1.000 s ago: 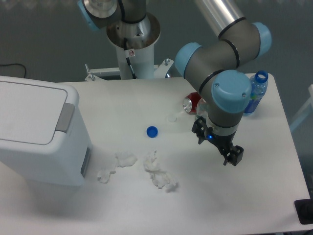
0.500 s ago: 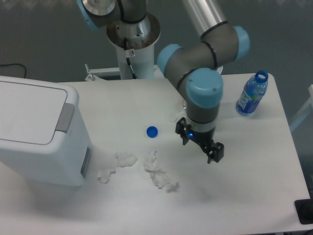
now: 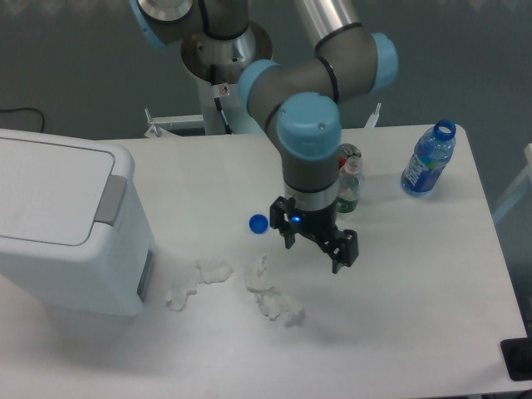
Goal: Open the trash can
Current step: 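Move the gripper from the bottles toward the white trash can, then lower the gripper onto the lid edge of the white trash can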
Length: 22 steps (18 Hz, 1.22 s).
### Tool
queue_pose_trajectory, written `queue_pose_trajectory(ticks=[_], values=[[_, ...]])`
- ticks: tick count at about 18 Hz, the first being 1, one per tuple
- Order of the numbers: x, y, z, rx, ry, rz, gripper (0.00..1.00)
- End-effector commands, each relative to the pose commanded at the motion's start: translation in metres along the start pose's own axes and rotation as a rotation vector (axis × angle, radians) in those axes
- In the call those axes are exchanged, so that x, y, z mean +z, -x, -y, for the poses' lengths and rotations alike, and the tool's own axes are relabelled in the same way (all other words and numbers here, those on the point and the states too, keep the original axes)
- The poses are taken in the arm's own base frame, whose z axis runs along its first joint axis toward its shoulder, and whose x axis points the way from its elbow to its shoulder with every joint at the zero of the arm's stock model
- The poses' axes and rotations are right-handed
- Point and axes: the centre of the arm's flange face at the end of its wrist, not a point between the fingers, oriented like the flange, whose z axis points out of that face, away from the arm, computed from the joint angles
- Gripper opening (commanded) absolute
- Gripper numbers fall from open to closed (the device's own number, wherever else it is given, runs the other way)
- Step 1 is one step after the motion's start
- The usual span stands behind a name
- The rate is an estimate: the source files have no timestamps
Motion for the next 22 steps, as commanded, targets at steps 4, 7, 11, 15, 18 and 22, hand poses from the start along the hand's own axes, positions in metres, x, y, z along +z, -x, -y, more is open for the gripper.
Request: queue_pose_trajectory(ticks=[4,7,11,15,18,22], values=[[-0.046,-0.016,0.015,-0.062,-0.136,-0.071,0.16],[-0.066,-0.025,0.027,-0.1,-0.181,-0.14,0.02],[-0.073,-0.028,0.032,-0.147,-0.193,-0.203,0.02],[-0.084,-0.046,0.047,-0.262,-0.223,-0.25,0.0],[-0.086,-0.065,0.059,-0.27,-0.22,-0.268,0.0],[-0.1,-0.092,0.066,-0.288,-0.222,-0.293,0.0]])
